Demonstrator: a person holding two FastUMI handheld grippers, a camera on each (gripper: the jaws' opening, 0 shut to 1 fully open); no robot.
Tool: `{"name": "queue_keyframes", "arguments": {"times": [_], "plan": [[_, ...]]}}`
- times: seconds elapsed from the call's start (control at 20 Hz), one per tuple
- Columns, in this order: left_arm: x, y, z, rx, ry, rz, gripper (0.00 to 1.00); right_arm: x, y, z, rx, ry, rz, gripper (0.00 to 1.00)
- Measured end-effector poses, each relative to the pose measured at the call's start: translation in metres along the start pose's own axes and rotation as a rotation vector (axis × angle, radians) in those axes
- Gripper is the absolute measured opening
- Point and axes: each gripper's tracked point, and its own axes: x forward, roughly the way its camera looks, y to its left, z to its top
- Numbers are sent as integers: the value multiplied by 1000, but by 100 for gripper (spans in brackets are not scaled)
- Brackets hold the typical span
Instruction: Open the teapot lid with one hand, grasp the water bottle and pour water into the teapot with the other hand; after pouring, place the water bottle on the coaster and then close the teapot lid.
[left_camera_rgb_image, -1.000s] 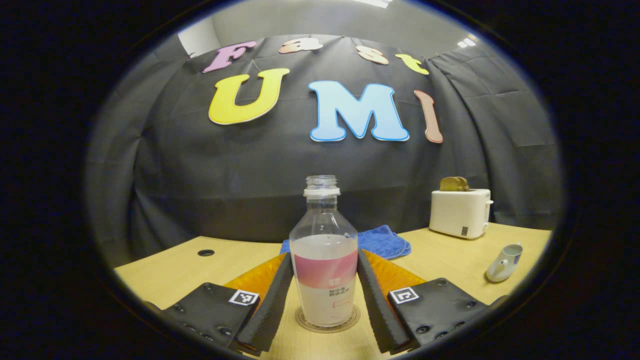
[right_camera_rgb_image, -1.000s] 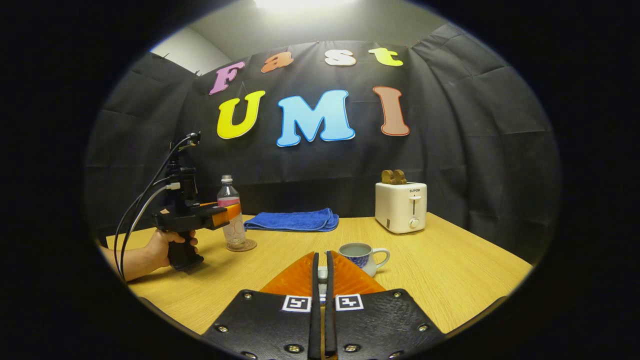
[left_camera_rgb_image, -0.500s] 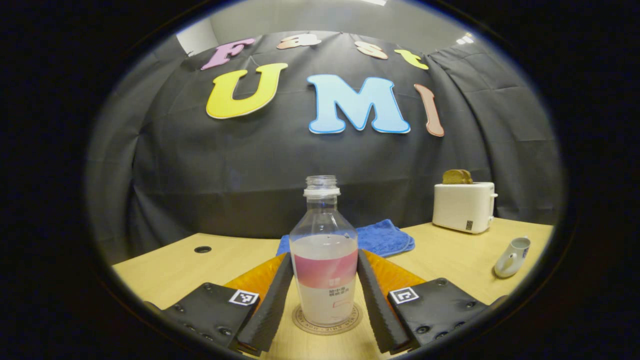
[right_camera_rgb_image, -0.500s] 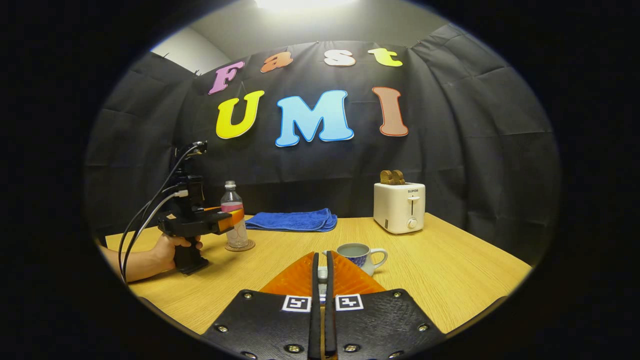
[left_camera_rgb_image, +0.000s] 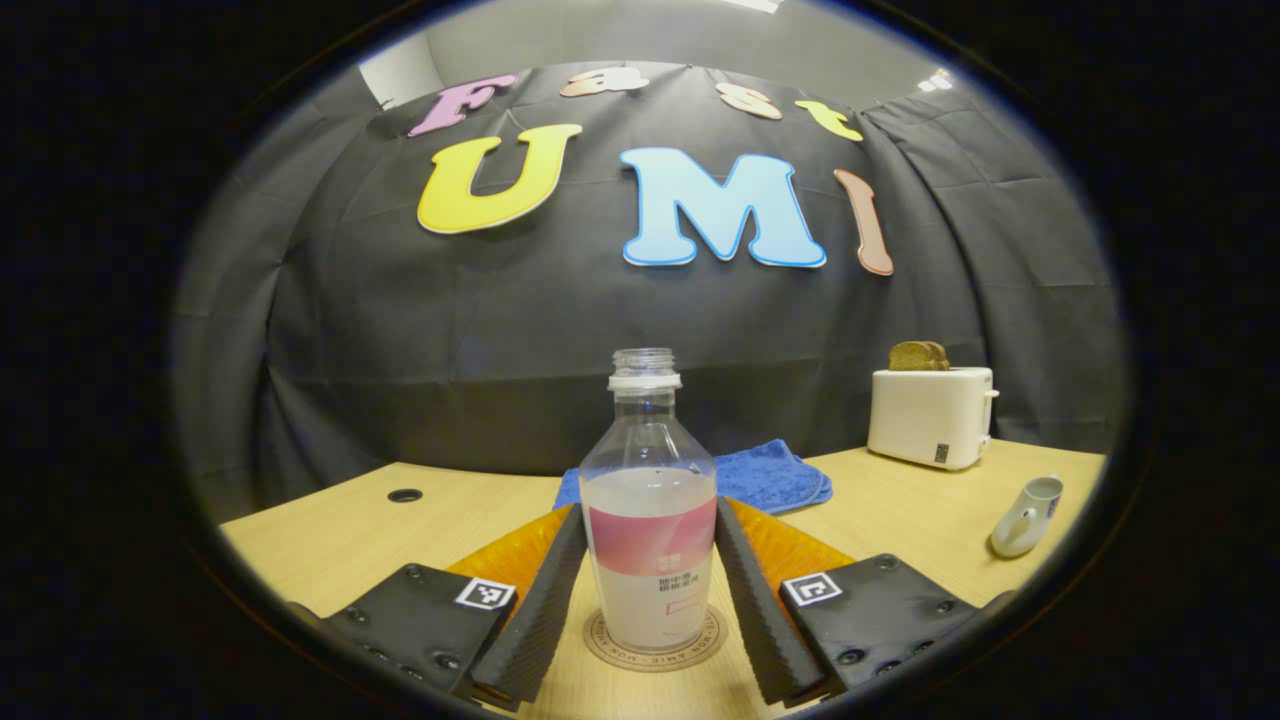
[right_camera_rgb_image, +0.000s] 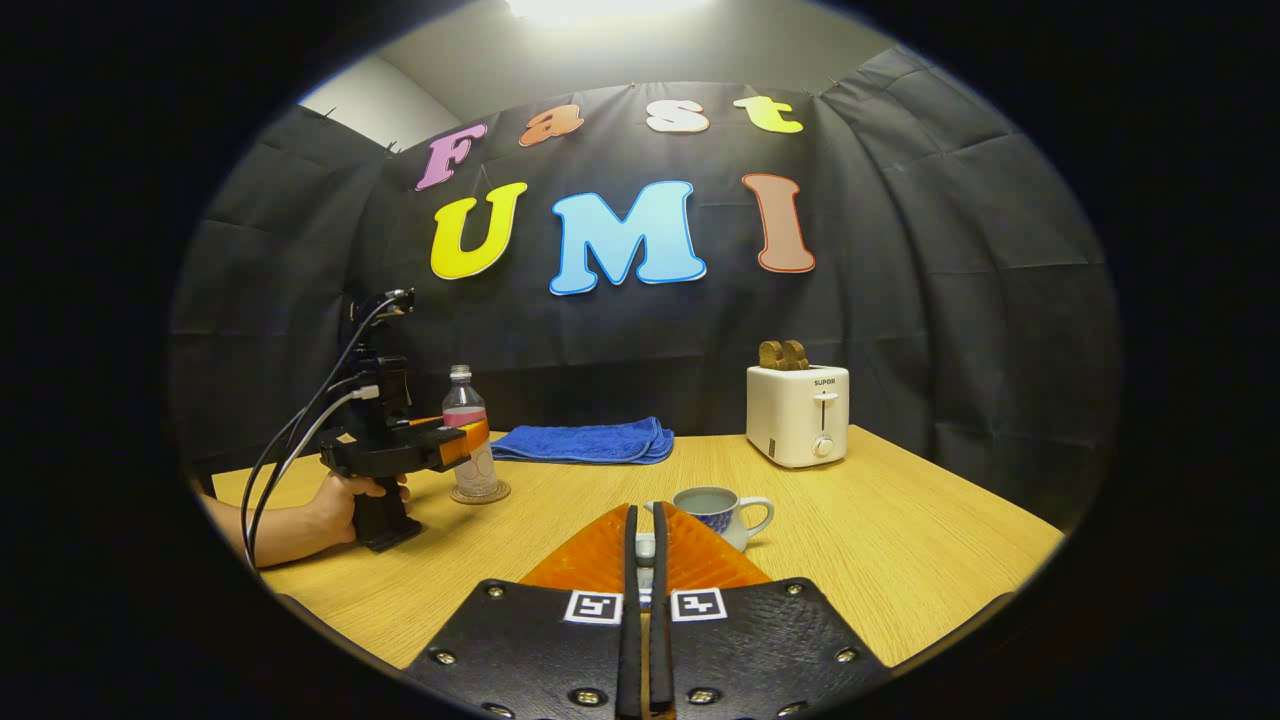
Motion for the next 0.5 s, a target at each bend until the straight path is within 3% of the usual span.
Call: {"name": "queue_keyframes", "arguments": {"times": [0.1, 0.25, 0.5], "plan": [[-1, 0, -3, 6, 10, 8, 90, 0, 0, -1, -2, 2, 0, 3], [-5, -1, 5, 3, -7, 10, 100, -1, -2, -1, -2, 4, -2, 3], [-17, -4, 12, 19, -27, 17, 100, -4, -2, 0, 0, 5, -3, 3]]}}
